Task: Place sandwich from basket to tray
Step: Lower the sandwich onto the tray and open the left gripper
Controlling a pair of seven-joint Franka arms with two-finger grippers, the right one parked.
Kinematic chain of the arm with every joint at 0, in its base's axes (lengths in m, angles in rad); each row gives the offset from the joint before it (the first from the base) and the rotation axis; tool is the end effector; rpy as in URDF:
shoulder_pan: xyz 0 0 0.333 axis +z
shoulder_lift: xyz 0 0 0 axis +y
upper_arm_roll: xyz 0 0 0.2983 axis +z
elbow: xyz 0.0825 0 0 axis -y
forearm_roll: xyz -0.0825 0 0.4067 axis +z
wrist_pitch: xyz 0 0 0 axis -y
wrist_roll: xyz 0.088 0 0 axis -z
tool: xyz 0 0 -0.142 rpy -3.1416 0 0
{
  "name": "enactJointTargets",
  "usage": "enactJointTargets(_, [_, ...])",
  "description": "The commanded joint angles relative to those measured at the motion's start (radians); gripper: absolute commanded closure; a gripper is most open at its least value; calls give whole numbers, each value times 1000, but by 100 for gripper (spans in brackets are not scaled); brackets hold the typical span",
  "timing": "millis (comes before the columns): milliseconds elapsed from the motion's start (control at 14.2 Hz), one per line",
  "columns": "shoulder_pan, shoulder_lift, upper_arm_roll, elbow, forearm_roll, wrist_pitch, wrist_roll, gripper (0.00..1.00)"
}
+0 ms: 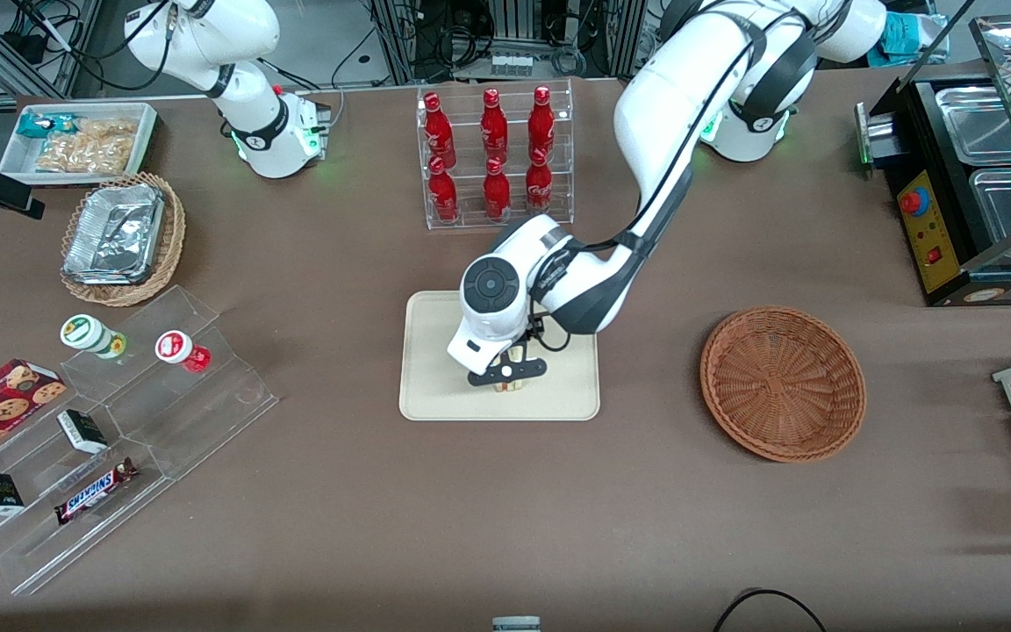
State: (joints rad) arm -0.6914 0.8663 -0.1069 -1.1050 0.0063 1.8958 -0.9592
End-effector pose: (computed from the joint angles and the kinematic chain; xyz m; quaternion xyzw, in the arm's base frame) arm 0.5488 -0.5326 0.2349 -0.9940 -0.0963 0.0522 0.0029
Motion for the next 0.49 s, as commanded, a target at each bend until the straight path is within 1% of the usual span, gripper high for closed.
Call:
enactJointTargets(0, [12,-130,61,-24,3,-79,-42,0])
enactJointTargets(141, [42,-200,68,-30,17,-211,-41,0])
enactJointTargets(282, [85,-288,102,-39,31,-331,-21,0])
enactJointTargets(423, [179,-380,99,-70,17,-400,64,0])
